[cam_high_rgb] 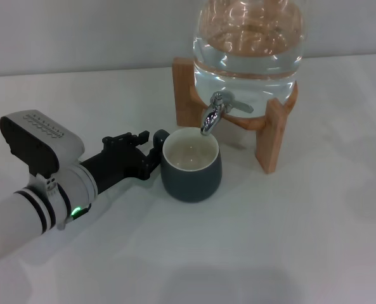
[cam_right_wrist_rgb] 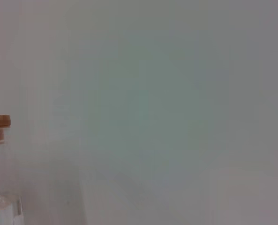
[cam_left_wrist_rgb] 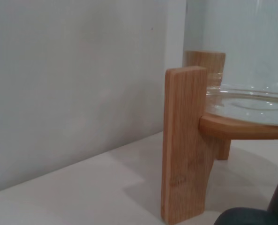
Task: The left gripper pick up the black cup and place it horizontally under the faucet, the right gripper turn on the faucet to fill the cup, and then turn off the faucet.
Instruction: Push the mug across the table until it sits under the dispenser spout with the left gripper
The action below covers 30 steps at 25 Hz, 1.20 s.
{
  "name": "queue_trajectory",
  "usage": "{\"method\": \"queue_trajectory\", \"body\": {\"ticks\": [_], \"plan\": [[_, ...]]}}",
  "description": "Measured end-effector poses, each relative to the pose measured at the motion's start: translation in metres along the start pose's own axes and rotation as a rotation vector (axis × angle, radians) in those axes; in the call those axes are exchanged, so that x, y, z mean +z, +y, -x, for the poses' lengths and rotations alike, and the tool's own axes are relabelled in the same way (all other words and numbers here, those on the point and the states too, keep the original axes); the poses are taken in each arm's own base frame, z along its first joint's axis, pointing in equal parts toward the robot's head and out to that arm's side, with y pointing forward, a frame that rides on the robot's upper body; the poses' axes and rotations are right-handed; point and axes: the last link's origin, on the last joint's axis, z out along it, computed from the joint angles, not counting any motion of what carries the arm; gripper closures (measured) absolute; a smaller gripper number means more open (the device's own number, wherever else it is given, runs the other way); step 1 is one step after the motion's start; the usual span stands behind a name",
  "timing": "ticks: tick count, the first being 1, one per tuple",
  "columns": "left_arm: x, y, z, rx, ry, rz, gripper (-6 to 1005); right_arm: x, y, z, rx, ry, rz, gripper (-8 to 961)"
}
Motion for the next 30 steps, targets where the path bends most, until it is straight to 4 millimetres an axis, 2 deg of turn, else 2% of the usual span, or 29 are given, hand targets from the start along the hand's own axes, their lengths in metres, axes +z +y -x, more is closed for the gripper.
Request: {"method": "queue_trajectory", "body": {"ticks": [30], "plan": [[-0.0007,0.0014,0.0005,-0.007,0.003,0.007,596,-0.0031,-0.0038,0.0013,-0.001,-0.006,-0.016,115]]}}
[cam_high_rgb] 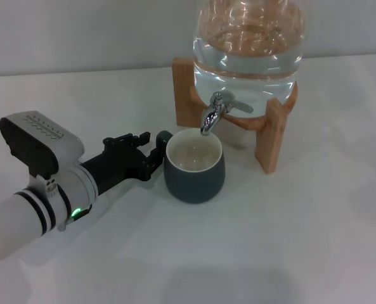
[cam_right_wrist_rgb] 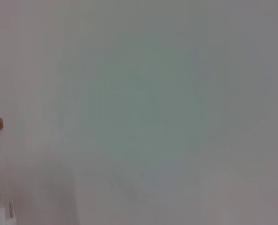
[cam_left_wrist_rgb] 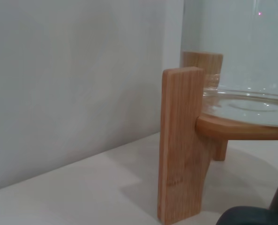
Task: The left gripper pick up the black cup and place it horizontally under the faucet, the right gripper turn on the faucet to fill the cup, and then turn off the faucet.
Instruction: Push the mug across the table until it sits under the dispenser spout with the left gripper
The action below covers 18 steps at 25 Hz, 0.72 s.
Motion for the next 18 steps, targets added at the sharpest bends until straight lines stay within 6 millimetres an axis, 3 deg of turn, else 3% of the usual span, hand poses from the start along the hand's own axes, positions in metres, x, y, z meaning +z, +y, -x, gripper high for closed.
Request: {"method": "queue_trajectory", "body": {"ticks": [11,18], "plan": [[0.000,0.001,-0.001,0.002,0.013,0.004,596,-0.001,-0.001,-0.002,0.003,-0.002,-0.008,114],[-0.011,0.002,-0.001,-0.014,0.073,0.021,596,-0.003,-0.003,-0.001,0.004,-0.006,-0.018,115]]}}
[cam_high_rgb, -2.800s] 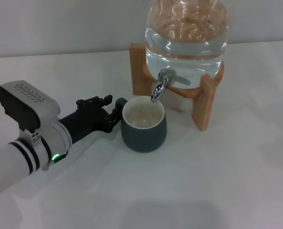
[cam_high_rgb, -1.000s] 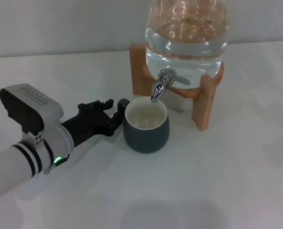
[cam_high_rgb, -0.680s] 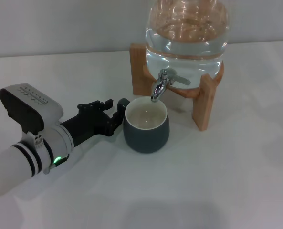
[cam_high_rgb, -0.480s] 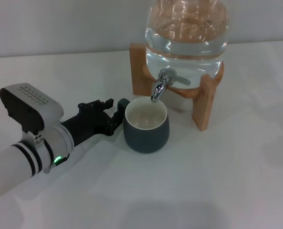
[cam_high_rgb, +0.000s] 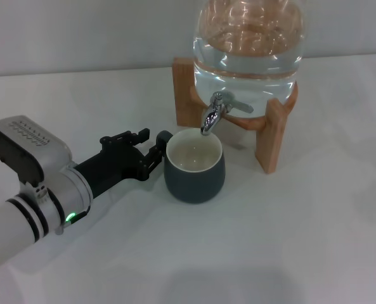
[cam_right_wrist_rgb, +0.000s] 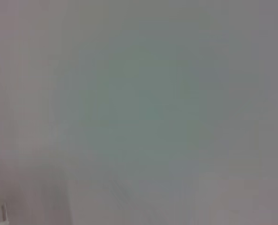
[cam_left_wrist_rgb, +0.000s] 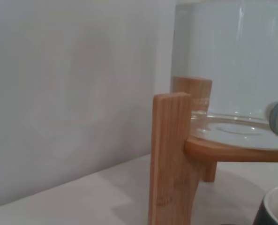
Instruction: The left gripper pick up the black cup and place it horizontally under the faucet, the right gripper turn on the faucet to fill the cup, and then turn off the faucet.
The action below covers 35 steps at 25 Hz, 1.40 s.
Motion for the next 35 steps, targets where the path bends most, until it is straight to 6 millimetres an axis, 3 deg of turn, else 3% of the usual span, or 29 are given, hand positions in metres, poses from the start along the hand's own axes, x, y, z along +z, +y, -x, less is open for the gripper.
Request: {"method": "queue_trajectory", "body": {"ticks": [28,32,35], "plan": [[-0.013,-0.011,0.009,-0.043,0.010,-0.074,596,-0.003,-0.005,-0.002,0.013,-0.002,-0.022,115],[-0.023,-0.020,0.012,-0.083,0.040,-0.130,596,-0.006,-0.007,-0.001,0.010,0.001,-0.028,115],[-0.048,-0.032,0.012,-0.115,0.134,-0.178,596,-0.007,-0.009,0.000,0.005,0.003,-0.030,115]]}}
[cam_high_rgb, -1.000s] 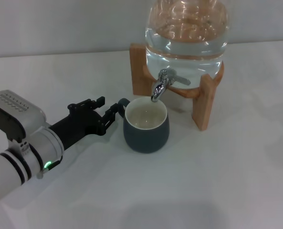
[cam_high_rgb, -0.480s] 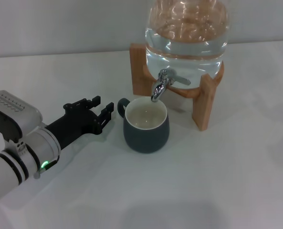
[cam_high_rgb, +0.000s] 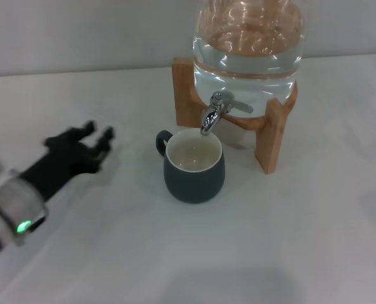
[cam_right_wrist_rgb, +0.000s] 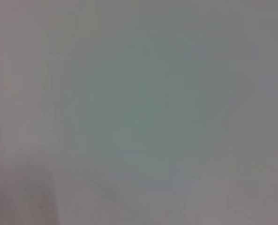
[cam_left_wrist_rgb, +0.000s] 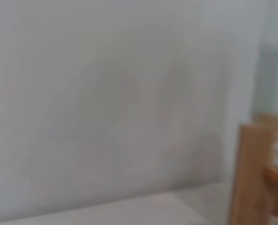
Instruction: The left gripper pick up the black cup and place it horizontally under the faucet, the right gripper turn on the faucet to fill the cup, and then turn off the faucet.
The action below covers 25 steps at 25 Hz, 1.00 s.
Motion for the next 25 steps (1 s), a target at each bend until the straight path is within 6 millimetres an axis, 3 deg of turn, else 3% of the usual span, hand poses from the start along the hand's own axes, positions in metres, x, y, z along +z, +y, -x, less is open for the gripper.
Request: {"method": "queue_trajectory", "body": {"ticks": [9,18,25], "plan": [[-0.061,-0.037,-0.029,-0.084,0.202,-0.003,596,0.001,-0.003,0.000,-0.002,0.009,-0.005,114],[-0.106,-0.048,-0.065,-0.057,0.394,0.053,596,0.000,-0.002,-0.005,0.002,0.033,-0.007,115],[-0.126,-0.055,-0.071,-0.049,0.448,0.020,595,0.001,0.015,-0.022,-0.021,0.148,0.109,115]]}}
